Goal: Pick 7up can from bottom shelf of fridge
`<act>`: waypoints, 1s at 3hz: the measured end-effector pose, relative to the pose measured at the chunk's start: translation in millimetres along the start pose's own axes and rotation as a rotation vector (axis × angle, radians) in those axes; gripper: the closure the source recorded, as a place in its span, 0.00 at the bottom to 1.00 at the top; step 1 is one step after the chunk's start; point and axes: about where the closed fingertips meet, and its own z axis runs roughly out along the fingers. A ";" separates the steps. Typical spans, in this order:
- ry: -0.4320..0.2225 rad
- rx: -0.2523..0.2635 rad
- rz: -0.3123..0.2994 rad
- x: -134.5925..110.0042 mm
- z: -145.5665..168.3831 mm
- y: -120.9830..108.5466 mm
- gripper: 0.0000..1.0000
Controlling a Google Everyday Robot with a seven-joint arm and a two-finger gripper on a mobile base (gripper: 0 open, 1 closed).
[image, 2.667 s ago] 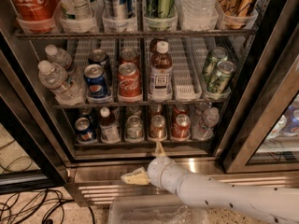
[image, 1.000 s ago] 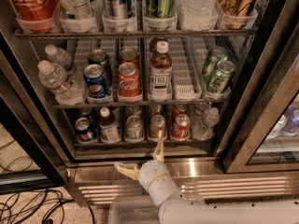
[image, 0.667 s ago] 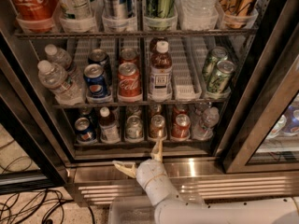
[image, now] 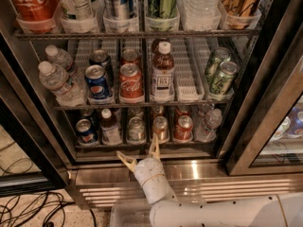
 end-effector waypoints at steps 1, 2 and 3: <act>-0.026 0.029 -0.013 0.7 5.4 -2.2 0.23; -0.040 0.055 -0.022 2.6 9.7 -5.0 0.23; -0.046 0.077 -0.026 6.3 15.9 -7.8 0.24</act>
Offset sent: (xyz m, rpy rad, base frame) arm 0.0155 -0.0044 -0.0039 -0.0024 -0.0776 -0.0726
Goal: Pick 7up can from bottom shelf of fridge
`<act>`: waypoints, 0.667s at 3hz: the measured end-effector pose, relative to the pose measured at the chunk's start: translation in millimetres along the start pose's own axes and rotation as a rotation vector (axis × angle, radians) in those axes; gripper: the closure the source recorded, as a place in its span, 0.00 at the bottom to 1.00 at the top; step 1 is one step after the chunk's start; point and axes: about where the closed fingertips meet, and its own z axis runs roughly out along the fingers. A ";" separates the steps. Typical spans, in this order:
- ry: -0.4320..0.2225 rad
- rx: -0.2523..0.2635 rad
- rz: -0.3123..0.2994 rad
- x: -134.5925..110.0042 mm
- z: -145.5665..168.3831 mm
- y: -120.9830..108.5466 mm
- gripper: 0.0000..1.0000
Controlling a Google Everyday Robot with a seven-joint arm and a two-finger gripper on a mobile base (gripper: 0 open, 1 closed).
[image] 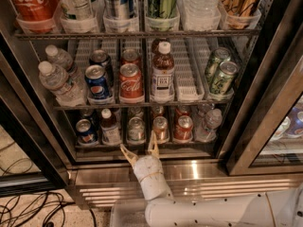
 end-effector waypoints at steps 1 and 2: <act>-0.003 0.037 -0.001 10.6 21.2 3.3 0.31; -0.002 0.044 -0.003 12.4 27.2 3.6 0.32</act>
Offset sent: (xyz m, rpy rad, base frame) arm 0.0148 0.0047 -0.0093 0.0082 -0.0130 -0.0314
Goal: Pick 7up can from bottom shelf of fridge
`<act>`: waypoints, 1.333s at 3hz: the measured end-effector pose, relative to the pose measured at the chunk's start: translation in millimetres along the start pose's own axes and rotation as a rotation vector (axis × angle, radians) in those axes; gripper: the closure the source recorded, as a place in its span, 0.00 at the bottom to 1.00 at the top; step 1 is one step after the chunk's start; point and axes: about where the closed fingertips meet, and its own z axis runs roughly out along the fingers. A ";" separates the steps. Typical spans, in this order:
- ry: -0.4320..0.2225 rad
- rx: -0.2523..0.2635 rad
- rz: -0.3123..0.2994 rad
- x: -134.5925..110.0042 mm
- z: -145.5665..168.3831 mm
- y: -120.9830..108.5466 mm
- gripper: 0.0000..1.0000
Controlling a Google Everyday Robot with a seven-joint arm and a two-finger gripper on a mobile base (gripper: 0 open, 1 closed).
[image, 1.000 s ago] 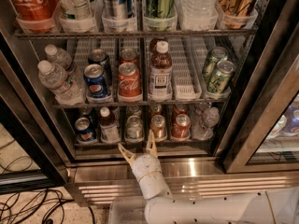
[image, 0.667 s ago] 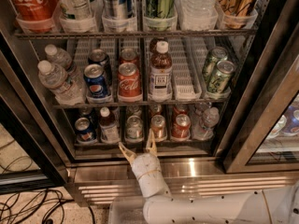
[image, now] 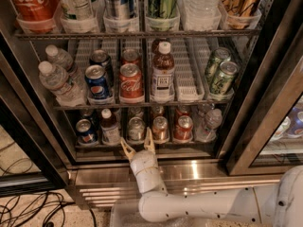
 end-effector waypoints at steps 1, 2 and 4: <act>-0.005 0.019 -0.005 -0.3 5.5 -3.3 0.33; -0.007 0.034 -0.003 0.2 11.3 -5.9 0.33; 0.010 0.052 0.023 6.0 24.3 -9.3 0.33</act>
Offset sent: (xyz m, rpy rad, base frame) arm 0.0178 -0.0050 0.0015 0.0096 -0.0161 -0.0474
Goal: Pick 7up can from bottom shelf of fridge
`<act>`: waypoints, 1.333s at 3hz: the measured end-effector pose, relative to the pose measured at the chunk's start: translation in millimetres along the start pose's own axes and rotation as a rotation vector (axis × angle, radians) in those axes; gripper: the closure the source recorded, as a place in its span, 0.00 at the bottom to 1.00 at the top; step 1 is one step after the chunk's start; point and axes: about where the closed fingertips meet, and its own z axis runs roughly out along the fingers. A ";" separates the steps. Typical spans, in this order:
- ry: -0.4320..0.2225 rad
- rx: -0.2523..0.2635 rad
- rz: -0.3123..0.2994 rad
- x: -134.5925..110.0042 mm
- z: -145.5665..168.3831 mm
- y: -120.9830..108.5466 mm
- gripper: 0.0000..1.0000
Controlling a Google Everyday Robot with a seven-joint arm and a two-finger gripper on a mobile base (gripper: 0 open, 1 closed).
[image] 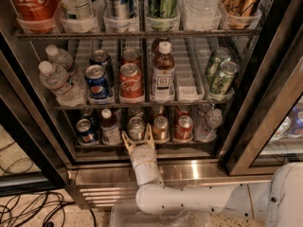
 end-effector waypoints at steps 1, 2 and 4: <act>-0.001 -0.008 0.010 -1.4 5.0 3.1 0.41; 0.001 -0.026 0.023 -2.0 7.6 7.3 0.60; 0.006 -0.045 0.038 -2.4 9.2 11.5 1.00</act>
Offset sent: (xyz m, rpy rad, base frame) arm 0.0062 0.0143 -0.0008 0.0288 0.0236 0.0511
